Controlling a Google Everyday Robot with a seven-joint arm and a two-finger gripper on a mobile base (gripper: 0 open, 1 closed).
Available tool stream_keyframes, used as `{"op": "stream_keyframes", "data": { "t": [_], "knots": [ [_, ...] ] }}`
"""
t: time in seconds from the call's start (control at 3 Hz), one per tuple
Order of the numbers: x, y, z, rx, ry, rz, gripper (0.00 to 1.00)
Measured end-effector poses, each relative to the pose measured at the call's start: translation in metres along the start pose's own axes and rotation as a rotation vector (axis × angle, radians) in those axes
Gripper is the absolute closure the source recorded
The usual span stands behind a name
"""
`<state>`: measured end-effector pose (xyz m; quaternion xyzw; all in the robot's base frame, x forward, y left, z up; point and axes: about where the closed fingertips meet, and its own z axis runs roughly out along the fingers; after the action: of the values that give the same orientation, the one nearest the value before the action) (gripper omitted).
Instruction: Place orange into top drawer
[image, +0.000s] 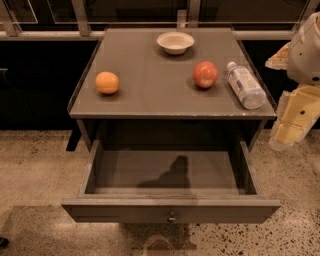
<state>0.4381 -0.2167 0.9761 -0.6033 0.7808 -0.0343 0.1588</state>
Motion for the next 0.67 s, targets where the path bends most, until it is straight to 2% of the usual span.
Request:
{"op": "stream_keyframes", "data": {
  "t": [0.67],
  "knots": [
    [-0.0029, -0.0043, 0.0006, 0.014, -0.019, -0.009, 0.00]
  ]
}}
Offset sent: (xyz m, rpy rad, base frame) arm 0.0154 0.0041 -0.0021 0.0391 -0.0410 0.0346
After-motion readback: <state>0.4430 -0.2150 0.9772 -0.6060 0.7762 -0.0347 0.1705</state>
